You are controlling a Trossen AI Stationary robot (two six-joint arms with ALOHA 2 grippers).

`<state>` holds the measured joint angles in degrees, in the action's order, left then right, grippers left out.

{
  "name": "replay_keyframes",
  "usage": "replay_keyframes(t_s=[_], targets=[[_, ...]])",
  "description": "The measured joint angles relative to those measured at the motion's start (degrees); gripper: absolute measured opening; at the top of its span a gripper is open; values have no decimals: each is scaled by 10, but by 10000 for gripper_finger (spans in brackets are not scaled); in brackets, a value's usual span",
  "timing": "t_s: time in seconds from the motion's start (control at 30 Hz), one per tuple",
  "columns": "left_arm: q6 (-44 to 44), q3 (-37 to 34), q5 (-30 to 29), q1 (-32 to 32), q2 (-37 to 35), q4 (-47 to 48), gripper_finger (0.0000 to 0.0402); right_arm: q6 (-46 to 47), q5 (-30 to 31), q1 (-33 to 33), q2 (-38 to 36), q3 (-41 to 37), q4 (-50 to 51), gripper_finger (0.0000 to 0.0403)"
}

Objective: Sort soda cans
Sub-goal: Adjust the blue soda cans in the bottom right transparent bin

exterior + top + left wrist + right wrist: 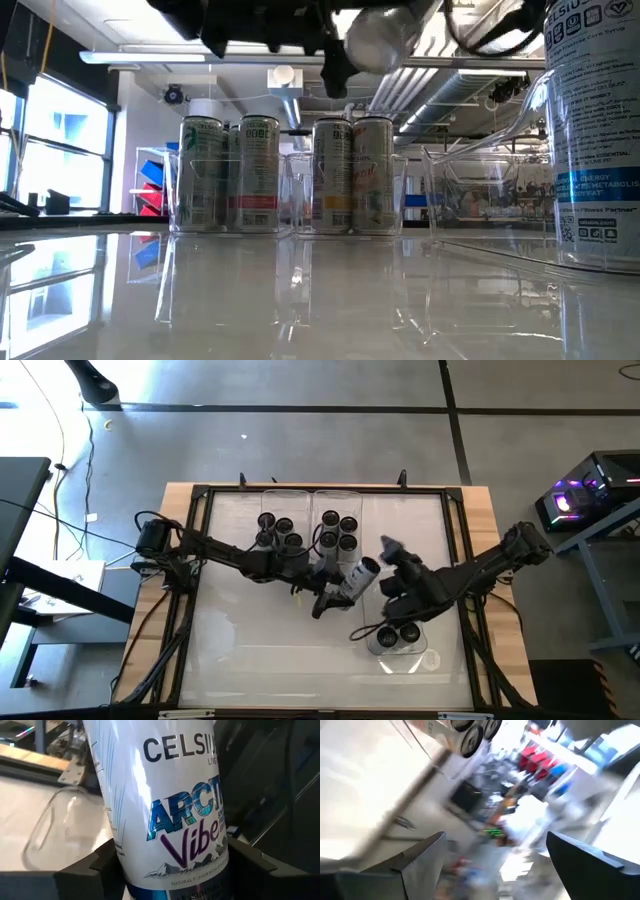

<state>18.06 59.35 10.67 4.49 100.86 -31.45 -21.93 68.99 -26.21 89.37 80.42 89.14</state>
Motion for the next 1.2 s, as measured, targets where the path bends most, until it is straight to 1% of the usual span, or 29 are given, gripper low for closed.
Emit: replay_keyframes(t_s=[0.07, 0.13, 0.23, 0.3, 0.33, 0.4, 0.47, 0.6, 0.67, 0.73, 0.8, 0.87, 0.93, 0.97, 1.1, 1.2], targets=[[-34, 0, -25, 9, -8, 26, 242, 98, -41, 1, -22, 0, 9, 339], [-81, 0, -62, 19, -15, 37, 242, 180, -97, 0, -60, -2, -8, 336], [-165, 0, -119, 33, -23, 38, 242, 313, -153, -4, -122, -2, -24, 332], [-210, 0, -155, 40, -23, 36, 242, 368, -205, -4, -170, -11, -83, 330], [-223, 0, -166, 41, -22, 35, 242, 376, -232, -4, -195, -24, -128, 330], [-234, 0, -168, 42, -22, 16, 242, 365, -279, -8, -250, -69, -253, 330], [-239, 0, -163, 40, -22, -9, 242, 329, -308, -15, -302, -137, -403, 330], [-243, 0, -155, 40, -22, -31, 242, 257, -317, -16, -378, -313, -724, 330], [-243, 0, -150, 41, -22, -36, 242, 232, -321, -9, -391, -398, -893, 330], [-243, 0, -147, 41, -22, -43, 242, 211, -343, 0, -389, -472, -1067, 330], [-243, 0, -146, 41, -22, -43, 242, 193, -374, 12, -378, -526, -1221, 330], [-239, 0, -146, 42, -22, -41, 242, 187, -402, 23, -363, -563, -1333, 330], [-232, 0, -146, 41, -22, -41, 242, 188, -422, 36, -348, -579, -1391, 330], [-231, 0, -146, 40, -22, -44, 242, 192, -432, 43, -341, -579, -1401, 330], [-228, 0, -147, 37, -22, -45, 242, 215, -488, 71, -306, -560, -1394, 330], [-227, 0, -147, 37, -22, -44, 242, 203, -536, 90, -282, -530, -1391, 330]])
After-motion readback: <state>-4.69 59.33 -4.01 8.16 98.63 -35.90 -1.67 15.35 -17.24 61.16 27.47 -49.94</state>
